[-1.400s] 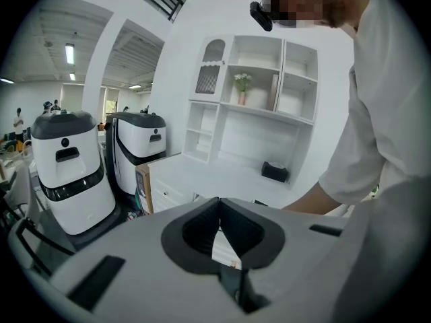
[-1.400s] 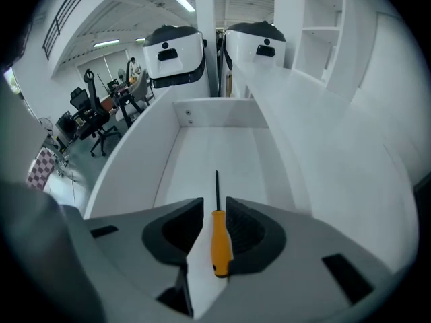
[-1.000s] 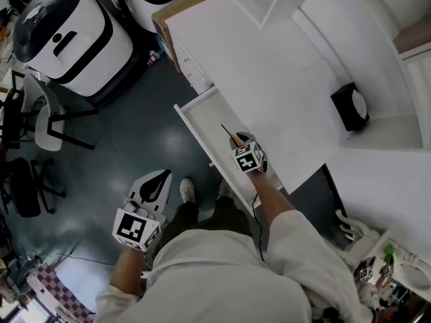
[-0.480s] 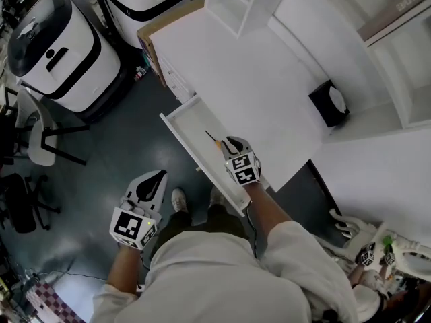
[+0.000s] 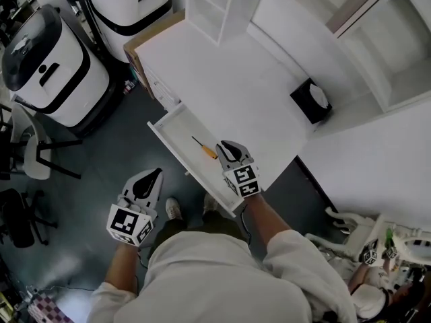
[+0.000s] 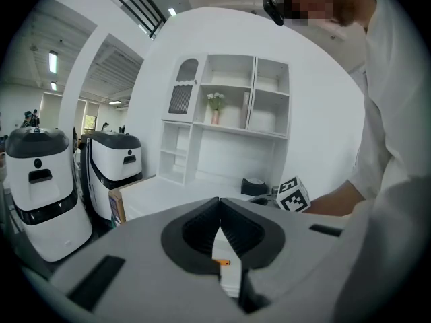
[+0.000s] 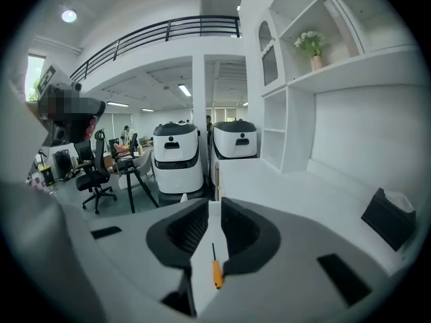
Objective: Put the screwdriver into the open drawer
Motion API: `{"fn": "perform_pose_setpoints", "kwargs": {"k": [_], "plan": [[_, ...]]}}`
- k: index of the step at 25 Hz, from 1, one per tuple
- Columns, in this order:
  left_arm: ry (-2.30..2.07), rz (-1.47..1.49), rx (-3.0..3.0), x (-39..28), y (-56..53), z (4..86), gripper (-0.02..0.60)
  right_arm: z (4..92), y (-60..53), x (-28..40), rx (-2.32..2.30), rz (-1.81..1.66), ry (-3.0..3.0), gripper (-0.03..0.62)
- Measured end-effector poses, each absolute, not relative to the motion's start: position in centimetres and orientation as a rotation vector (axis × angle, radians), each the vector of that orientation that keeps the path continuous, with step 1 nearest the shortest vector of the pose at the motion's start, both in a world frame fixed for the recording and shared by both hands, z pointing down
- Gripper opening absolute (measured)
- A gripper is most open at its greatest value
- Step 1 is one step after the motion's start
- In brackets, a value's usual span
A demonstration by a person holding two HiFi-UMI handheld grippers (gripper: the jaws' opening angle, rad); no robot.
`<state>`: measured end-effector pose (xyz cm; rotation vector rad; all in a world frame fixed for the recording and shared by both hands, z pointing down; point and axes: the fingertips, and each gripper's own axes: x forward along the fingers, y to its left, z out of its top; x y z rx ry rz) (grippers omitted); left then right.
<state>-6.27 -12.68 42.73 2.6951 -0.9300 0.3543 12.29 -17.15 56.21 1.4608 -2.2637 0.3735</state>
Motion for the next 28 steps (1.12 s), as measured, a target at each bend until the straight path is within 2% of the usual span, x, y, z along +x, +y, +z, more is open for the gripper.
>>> {"fn": "perform_pose_setpoints", "kwargs": {"k": [10,28], "plan": [[-0.922,0.322,2.710,-5.0,-12.3,41.9,0.005,48.7,-13.8,15.0,1.634,0.281,-2.353,0.005],[-0.919,0.279,2.727,-3.5,-11.8,41.3,0.005,39.8,-9.3,17.3,1.759,0.106,-2.439,0.005]]}}
